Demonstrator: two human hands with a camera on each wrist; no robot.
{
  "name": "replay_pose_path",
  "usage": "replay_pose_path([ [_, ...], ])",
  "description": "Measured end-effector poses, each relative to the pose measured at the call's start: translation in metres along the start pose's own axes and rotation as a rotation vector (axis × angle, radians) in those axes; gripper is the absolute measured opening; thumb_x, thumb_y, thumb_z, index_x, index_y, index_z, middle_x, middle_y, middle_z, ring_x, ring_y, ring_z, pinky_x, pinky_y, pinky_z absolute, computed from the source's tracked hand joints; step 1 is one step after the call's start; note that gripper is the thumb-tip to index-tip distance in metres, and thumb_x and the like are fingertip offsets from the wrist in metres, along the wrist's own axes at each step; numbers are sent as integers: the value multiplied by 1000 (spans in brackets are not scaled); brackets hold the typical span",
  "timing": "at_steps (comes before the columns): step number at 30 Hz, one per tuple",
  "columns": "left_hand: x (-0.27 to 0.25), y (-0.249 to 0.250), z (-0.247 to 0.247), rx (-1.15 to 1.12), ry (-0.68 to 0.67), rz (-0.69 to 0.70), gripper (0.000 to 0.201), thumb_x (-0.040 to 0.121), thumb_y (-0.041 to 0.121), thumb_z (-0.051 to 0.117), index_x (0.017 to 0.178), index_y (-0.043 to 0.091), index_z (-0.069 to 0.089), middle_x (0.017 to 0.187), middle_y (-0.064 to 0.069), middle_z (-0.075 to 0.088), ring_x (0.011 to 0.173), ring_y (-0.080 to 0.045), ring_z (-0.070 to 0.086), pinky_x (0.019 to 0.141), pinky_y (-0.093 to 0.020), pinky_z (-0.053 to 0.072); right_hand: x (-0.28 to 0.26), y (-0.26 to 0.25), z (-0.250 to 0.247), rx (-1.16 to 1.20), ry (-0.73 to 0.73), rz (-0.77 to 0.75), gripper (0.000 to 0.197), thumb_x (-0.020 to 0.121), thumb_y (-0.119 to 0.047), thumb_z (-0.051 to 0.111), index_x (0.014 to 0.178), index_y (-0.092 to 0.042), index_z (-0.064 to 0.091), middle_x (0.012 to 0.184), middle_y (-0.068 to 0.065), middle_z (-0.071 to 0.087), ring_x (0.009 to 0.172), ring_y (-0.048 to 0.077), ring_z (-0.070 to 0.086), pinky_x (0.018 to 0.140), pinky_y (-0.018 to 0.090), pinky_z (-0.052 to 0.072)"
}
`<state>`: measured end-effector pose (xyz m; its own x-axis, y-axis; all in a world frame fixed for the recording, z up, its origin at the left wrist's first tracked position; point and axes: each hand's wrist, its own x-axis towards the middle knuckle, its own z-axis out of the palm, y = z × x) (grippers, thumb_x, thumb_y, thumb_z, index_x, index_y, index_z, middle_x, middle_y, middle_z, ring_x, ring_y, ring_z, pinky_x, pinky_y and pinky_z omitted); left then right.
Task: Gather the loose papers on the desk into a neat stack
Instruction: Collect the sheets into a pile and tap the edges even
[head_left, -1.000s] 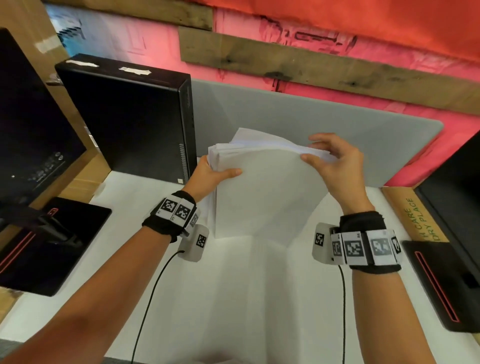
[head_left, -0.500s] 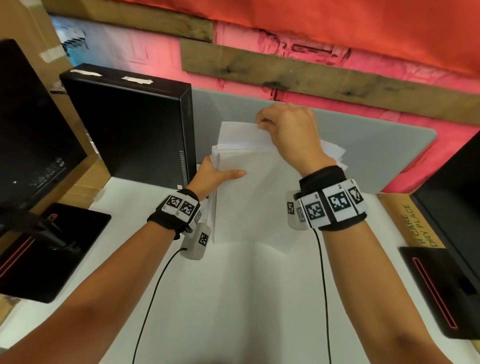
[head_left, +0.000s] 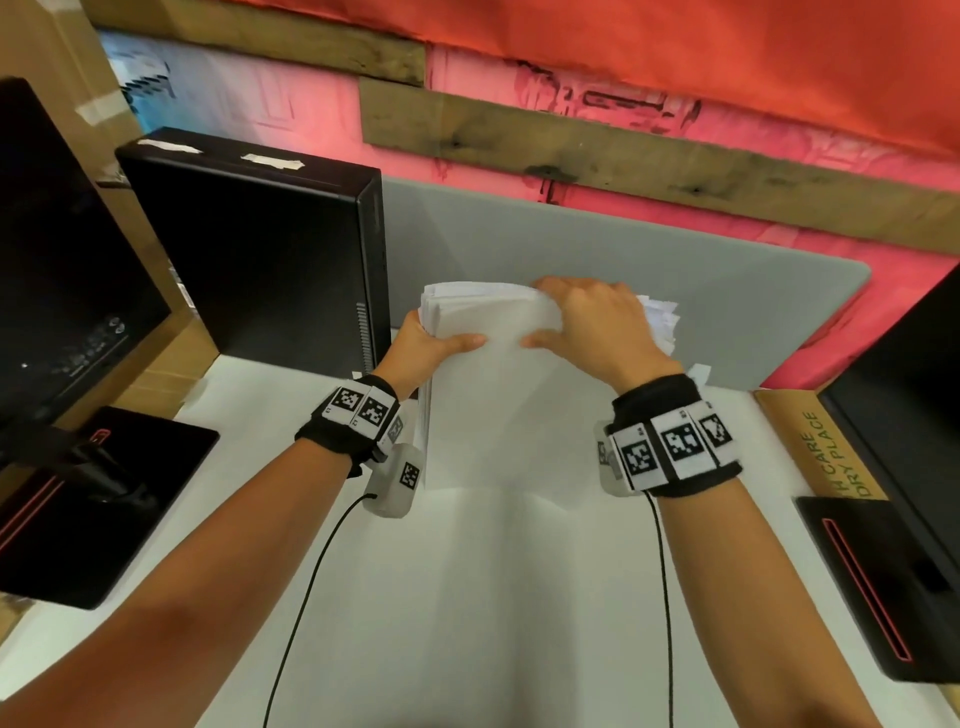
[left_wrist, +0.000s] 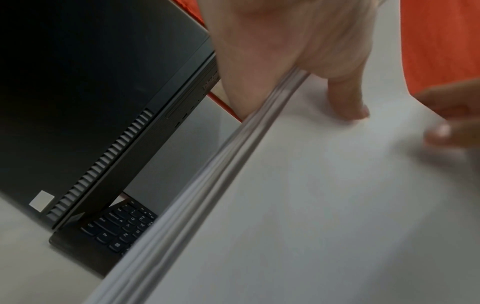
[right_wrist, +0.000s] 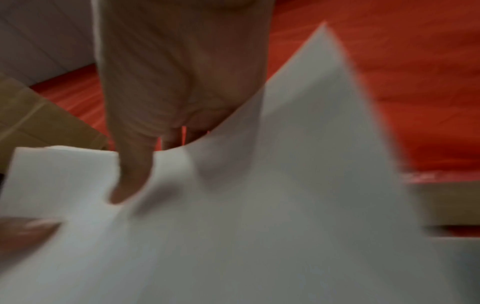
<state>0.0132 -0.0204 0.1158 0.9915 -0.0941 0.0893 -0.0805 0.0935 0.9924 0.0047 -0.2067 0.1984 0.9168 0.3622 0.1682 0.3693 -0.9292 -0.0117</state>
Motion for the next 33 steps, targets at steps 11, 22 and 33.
replay_pose_path([
  [11, -5, -20, -3, -30, 0, -129, 31, 80, 3, 63, 101, 24, 60, 91, 10, 71, 88, -7, 67, 84, -32, 56, -52, 81, 56, 1339, 82, 510, 32, 70, 0, 73, 98, -13, 64, 84, -5, 73, 70, 8, 68, 56, 16, 53],
  [22, -10, -11, -8, 12, -49, -131, 37, 72, 3, 71, 99, 25, 60, 87, 12, 73, 84, -5, 68, 86, -38, 55, -53, 66, 82, 1572, 91, 502, 29, 67, -10, 69, 92, -20, 60, 76, -10, 70, 64, 10, 61, 41, 15, 42],
  [33, -17, 10, -12, -68, 10, 91, 39, 72, 7, 70, 103, 25, 55, 92, 9, 71, 88, -1, 67, 71, -18, 55, -47, 37, 56, 1510, 351, 384, 39, 72, 3, 71, 93, -29, 62, 86, -13, 72, 83, 1, 68, 77, 27, 57],
])
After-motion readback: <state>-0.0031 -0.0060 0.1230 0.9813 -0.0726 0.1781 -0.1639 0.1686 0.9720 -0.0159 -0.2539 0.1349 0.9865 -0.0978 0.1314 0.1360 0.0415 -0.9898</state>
